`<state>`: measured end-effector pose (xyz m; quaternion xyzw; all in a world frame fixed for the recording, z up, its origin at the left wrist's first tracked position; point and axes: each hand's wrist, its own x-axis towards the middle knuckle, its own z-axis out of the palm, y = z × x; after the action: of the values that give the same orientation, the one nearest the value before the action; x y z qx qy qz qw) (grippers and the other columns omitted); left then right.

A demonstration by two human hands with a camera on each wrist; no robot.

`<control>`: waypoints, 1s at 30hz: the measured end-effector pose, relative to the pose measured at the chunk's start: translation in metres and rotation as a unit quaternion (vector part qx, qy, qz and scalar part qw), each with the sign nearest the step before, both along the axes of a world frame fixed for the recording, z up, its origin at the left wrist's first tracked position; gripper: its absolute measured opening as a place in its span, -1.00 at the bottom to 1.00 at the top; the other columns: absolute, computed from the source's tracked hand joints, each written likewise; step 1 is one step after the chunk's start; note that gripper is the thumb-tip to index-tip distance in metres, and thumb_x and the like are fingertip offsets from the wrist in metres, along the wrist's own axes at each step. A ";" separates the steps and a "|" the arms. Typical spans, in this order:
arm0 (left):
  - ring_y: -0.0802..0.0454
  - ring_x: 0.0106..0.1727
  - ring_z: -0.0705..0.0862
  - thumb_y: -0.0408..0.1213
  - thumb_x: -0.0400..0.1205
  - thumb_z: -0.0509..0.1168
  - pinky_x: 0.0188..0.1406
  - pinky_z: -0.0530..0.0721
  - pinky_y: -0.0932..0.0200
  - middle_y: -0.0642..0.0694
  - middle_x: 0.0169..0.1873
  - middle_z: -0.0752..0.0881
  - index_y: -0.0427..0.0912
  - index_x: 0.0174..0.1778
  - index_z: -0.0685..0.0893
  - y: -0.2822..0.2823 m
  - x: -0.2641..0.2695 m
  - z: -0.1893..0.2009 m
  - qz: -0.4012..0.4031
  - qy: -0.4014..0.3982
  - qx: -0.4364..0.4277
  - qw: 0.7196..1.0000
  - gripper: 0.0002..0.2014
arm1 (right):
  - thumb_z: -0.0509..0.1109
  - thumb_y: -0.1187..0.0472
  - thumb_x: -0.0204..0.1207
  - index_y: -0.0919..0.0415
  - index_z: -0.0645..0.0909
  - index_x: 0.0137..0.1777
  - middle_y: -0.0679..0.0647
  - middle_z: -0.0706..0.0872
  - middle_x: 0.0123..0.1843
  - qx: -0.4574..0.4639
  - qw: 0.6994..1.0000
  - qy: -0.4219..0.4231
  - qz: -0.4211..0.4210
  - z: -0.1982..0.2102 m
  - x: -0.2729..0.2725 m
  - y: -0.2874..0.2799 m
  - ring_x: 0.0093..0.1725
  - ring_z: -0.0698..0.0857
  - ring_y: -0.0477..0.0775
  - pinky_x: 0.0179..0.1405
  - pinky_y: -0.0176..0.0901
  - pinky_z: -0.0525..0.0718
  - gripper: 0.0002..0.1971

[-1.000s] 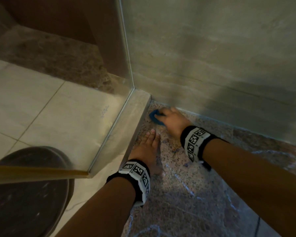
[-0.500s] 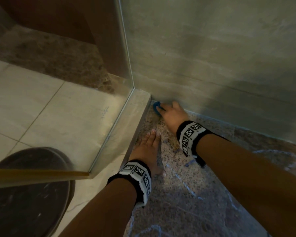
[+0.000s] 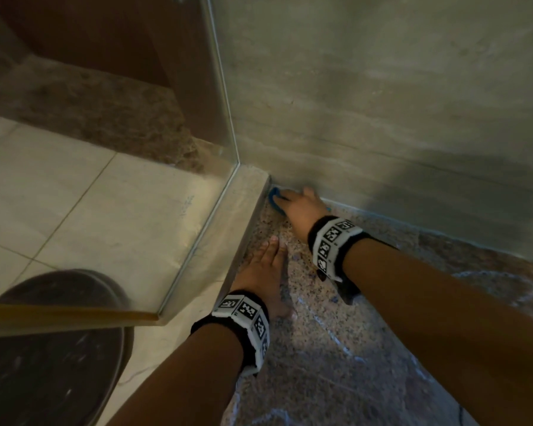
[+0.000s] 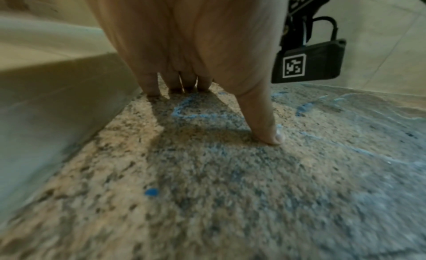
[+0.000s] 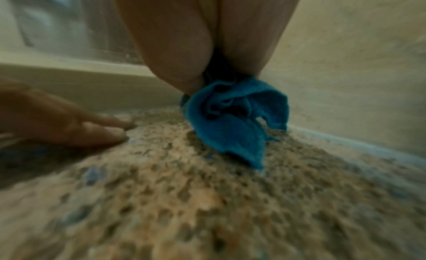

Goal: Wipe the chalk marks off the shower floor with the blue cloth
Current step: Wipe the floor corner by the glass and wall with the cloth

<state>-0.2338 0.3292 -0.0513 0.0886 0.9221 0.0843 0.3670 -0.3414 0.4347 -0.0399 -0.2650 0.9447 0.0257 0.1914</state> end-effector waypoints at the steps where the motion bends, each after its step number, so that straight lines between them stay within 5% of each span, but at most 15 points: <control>1: -0.02 0.68 -0.34 0.19 0.46 0.46 0.62 -0.20 0.11 -0.06 0.63 -0.46 -0.14 0.64 -0.43 0.000 0.001 0.000 0.002 0.004 0.004 1.000 0.26 | -0.02 0.45 0.64 0.16 0.09 0.65 0.11 0.12 0.66 0.011 1.000 0.004 0.006 0.000 -0.002 -0.001 0.47 0.20 0.39 0.48 0.13 0.27 -0.43; 15: -0.04 0.67 -0.36 0.22 0.44 0.46 0.69 -0.15 -0.05 -0.05 0.62 -0.48 -0.12 0.63 -0.45 -0.001 -0.002 -0.003 -0.013 -0.005 -0.017 1.000 0.27 | 0.17 0.34 0.64 0.26 0.13 0.60 0.18 0.21 0.57 0.120 0.982 0.009 -0.145 0.001 0.030 0.070 0.46 0.22 0.39 0.44 0.17 0.36 -0.46; 23: -0.03 0.67 -0.36 0.24 0.43 0.46 0.68 -0.17 -0.01 -0.05 0.62 -0.47 -0.13 0.64 -0.44 -0.001 -0.001 -0.003 -0.010 -0.002 -0.012 1.000 0.28 | 0.08 0.52 0.56 0.11 0.06 0.65 0.07 0.07 0.67 0.012 1.000 -0.005 0.019 0.001 0.014 0.022 0.45 0.20 0.31 0.48 0.11 0.27 -0.32; 30: -0.04 0.68 -0.35 0.23 0.44 0.45 0.69 -0.13 0.01 -0.05 0.64 -0.44 -0.14 0.64 -0.42 -0.001 0.000 -0.002 -0.012 0.003 -0.015 1.000 0.26 | 0.21 0.23 0.63 0.15 0.09 0.64 0.08 0.19 0.63 0.066 0.996 0.030 -0.050 -0.003 0.020 0.051 0.42 0.27 0.37 0.46 0.14 0.29 -0.40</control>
<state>-0.2340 0.3284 -0.0528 0.0947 0.9231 0.0657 0.3668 -0.3216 0.4858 -0.0427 -0.2031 0.9583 0.0861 0.1815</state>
